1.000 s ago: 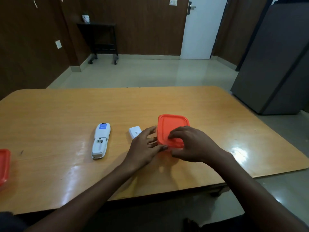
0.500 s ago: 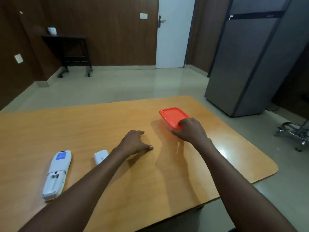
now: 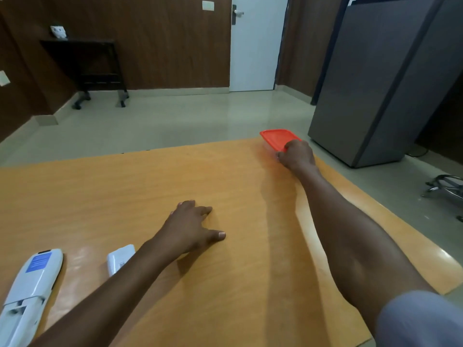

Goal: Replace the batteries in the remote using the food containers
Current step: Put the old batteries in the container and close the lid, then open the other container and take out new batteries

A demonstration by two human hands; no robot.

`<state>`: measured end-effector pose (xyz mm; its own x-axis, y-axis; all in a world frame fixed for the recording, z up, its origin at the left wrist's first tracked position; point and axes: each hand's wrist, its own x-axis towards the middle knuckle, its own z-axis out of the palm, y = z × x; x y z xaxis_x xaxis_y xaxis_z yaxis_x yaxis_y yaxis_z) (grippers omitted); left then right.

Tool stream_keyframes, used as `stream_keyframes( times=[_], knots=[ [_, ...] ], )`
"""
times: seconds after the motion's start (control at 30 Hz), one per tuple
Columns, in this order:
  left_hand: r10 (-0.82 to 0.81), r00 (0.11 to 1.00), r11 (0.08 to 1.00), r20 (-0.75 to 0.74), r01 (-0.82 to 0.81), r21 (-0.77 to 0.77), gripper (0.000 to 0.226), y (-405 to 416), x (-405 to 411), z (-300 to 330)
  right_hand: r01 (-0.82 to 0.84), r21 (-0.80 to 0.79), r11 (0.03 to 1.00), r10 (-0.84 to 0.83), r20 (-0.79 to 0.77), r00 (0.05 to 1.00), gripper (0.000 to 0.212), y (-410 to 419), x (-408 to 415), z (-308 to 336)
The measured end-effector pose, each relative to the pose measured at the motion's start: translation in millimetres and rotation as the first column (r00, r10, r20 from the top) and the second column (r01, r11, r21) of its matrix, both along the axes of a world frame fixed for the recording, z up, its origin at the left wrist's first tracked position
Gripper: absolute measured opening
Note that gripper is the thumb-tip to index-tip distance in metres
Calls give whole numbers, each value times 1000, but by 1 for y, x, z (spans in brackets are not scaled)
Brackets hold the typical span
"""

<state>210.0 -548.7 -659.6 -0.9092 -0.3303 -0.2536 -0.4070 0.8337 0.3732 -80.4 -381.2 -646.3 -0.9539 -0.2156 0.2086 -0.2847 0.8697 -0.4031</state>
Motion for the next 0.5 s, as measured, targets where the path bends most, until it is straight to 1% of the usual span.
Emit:
stream_keyframes(
  times=[0.2, 0.3, 0.4, 0.5],
  knots=[
    [1, 1000, 1000, -11, -1, 9, 89, -3, -1, -6, 19, 2, 1000, -19, 5, 1000, 28, 1, -7, 0],
    [11, 1000, 1000, -15, -11, 14, 89, -3, -2, -4, 4, -20, 1000, -5, -59, 998, 37, 0, 18, 2],
    [31, 998, 998, -55, -28, 52, 88, -1, 5, -3, -72, -48, 996, 67, -97, 993, 44, -6, 63, 2],
    [80, 988, 986, -132, -59, 157, 79, -1, 19, 5, -208, -77, 975, 199, -105, 974, 43, -16, 118, 2]
  ],
)
